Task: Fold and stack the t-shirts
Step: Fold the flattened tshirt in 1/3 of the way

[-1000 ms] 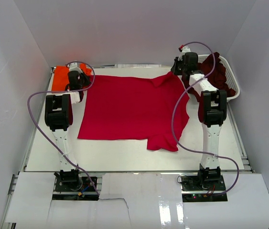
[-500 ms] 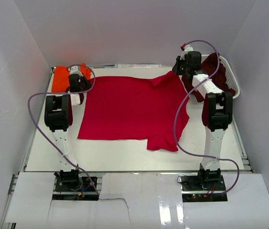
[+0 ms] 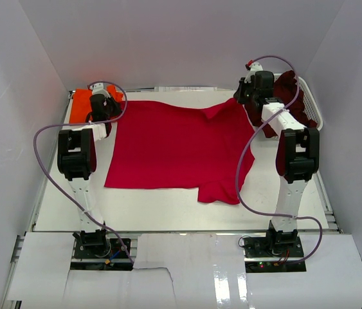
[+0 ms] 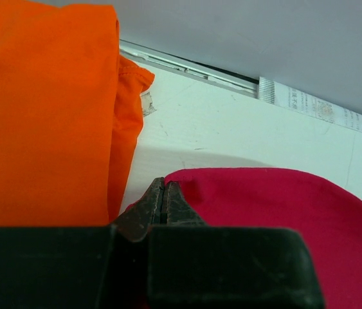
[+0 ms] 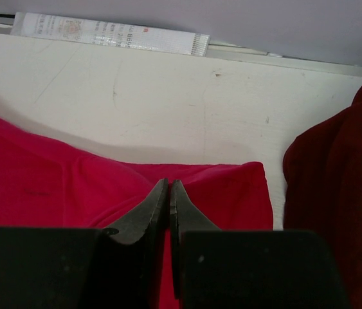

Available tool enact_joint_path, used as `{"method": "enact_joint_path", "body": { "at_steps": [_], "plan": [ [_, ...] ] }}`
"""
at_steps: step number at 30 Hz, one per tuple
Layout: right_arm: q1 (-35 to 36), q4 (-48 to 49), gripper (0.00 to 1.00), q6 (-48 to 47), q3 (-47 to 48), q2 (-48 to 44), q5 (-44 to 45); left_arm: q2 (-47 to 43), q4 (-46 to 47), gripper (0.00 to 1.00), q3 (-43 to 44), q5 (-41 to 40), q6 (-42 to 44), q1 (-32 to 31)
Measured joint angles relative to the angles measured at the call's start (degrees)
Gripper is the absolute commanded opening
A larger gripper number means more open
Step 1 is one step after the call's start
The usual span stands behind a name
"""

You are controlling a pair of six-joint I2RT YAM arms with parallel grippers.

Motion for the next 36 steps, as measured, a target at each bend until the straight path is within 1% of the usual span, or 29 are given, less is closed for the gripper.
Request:
{"method": "enact_joint_path", "body": {
  "at_steps": [13,18,27,36],
  "plan": [
    [0.0,0.35,0.08,0.04,-6.8,-5.14,0.31,-3.96,-1.84,0.0,-1.92,0.0,1.01,-0.13],
    [0.0,0.42,0.08,0.04,-8.0,-7.23,0.33,-4.96,-2.23,0.0,-2.8,-0.31,1.03,-0.13],
    [0.0,0.85,0.08,0.04,-11.21,-9.7,1.38,-6.97,-3.08,0.0,-6.86,-0.55,-0.28,-0.2],
    [0.0,2.1,0.08,0.09,-15.19,-11.87,1.75,-11.45,-3.45,0.0,-9.18,-0.55,-1.14,-0.2]
  ]
}}
